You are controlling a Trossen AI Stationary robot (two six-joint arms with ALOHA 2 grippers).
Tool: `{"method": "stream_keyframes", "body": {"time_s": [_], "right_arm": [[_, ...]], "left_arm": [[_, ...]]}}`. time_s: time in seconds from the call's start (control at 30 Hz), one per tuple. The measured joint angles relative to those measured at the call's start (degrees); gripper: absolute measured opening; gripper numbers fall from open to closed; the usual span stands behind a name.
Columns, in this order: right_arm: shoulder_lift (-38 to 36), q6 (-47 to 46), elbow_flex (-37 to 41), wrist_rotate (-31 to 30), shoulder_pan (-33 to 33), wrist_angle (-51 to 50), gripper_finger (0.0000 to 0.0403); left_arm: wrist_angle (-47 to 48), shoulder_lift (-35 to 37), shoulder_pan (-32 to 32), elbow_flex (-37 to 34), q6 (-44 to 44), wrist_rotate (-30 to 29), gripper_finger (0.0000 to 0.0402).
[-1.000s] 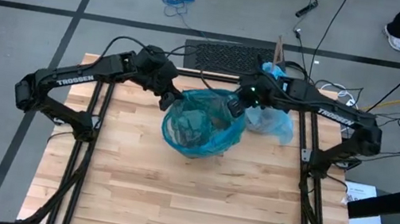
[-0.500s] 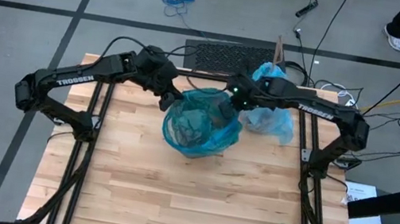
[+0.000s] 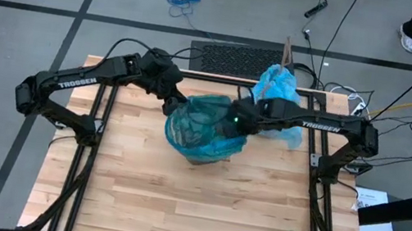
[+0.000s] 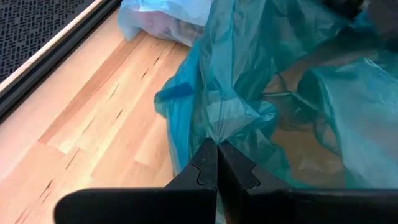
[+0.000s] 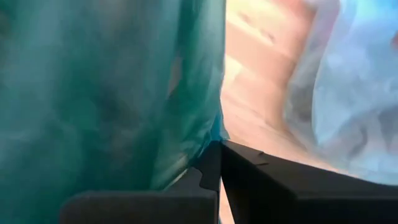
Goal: Place trash/remove bag and relplace
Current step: Insert the dark blue trash bag into the trash bin
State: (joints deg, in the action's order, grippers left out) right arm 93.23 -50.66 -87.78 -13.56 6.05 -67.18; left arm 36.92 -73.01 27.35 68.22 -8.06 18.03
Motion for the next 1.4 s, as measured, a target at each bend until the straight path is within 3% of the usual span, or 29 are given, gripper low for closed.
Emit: {"method": "stream_keyframes", "body": {"time_s": [0.17,0.43,0.63,0.77,0.9,1.13,1.4], "right_arm": [[-0.7,-1.3,0.8,-0.7,-2.2,-0.4,0.0],[-7.0,-0.9,-5.9,-4.7,-3.0,-7.6,0.0004],[-9.6,2.5,-13.7,-4.3,-3.4,-9.1,0.0052],[-9.7,9.3,-17.5,-3.8,-5.6,-3.7,0.0078],[-9.0,13.8,-17.7,1.7,-6.6,2.4,0.0068],[-3.6,19.5,-17.6,7.2,-6.5,-2.2,0.0005],[-0.7,21.5,-17.6,24.0,-6.3,-3.0,0.0001]], "left_arm": [[0.0,0.0,0.0,0.0,1.0,-0.1,0.0003],[0.0,0.0,0.0,0.0,1.5,0.6,0.0003],[0.1,0.0,0.0,0.0,1.5,1.8,0.0003],[0.1,0.0,0.0,0.0,1.4,2.2,0.0003],[0.1,0.0,0.0,0.0,1.3,2.3,0.0003],[-0.3,0.0,0.0,0.0,1.5,2.3,0.0003],[-0.3,0.0,0.0,0.0,1.0,1.4,0.0003]]}}
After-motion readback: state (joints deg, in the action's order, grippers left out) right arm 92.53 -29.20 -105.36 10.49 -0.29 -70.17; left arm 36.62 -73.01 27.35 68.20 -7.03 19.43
